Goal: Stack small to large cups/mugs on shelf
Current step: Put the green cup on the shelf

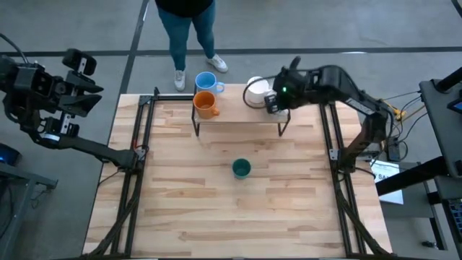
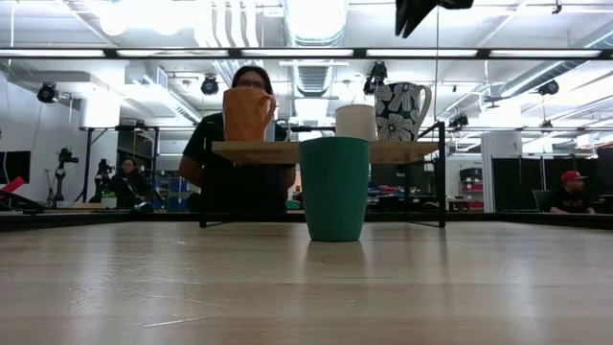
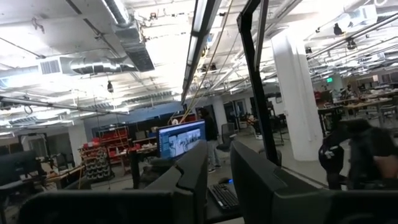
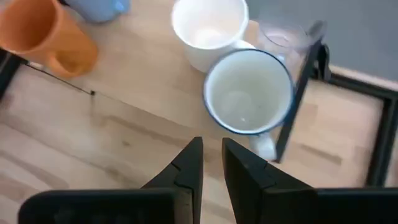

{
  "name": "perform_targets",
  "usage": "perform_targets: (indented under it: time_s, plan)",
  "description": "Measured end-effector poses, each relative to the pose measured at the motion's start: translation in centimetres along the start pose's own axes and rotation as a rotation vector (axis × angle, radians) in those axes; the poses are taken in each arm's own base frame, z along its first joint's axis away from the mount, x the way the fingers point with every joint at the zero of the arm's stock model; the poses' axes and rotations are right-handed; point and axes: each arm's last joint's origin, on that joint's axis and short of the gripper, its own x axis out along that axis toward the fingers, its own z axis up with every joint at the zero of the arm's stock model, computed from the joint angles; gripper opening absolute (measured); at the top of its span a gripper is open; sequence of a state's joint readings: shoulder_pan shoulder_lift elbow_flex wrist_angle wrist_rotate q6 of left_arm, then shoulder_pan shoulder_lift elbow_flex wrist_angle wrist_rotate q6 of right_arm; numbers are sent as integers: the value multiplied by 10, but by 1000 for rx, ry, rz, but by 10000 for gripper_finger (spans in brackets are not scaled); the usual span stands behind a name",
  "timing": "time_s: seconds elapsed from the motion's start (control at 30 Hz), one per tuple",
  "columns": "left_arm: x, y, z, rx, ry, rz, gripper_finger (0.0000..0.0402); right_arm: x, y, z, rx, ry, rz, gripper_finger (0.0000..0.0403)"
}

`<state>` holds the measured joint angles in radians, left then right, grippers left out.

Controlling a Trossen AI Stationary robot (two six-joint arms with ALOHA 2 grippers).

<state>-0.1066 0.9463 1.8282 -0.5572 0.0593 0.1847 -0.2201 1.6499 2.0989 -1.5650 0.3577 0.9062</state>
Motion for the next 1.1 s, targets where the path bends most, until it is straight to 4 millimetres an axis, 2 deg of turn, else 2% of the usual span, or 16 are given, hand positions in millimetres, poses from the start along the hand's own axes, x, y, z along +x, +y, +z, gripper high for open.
perform_targets:
  time_s: [0.17, 0.33, 0.4, 0.5, 0.87, 0.97, 1.1]
  plan:
    - [0, 0, 0, -48, 2, 0, 57, 13, -7, 9, -82, 140, 61, 53]
    - [-1, 0, 0, -49, 1, 1, 57, 31, -9, 5, -106, 189, 8, 41]
    - [-2, 0, 0, -49, -1, 1, 57, 33, -8, 4, -134, 196, 18, 33]
    - [-3, 0, 1, -49, 0, 2, 57, 27, 3, 1, -224, 198, 160, 13]
    - [-4, -1, 1, -48, -5, -35, 57, -49, 71, 3, -437, -298, 872, 15]
    - [-4, -2, 1, -48, -9, -66, 57, -73, 87, 0, -503, -427, 1118, 35]
    - [-4, -2, 0, -38, 7, -72, 57, -114, 101, -2, -553, -683, 1497, 80]
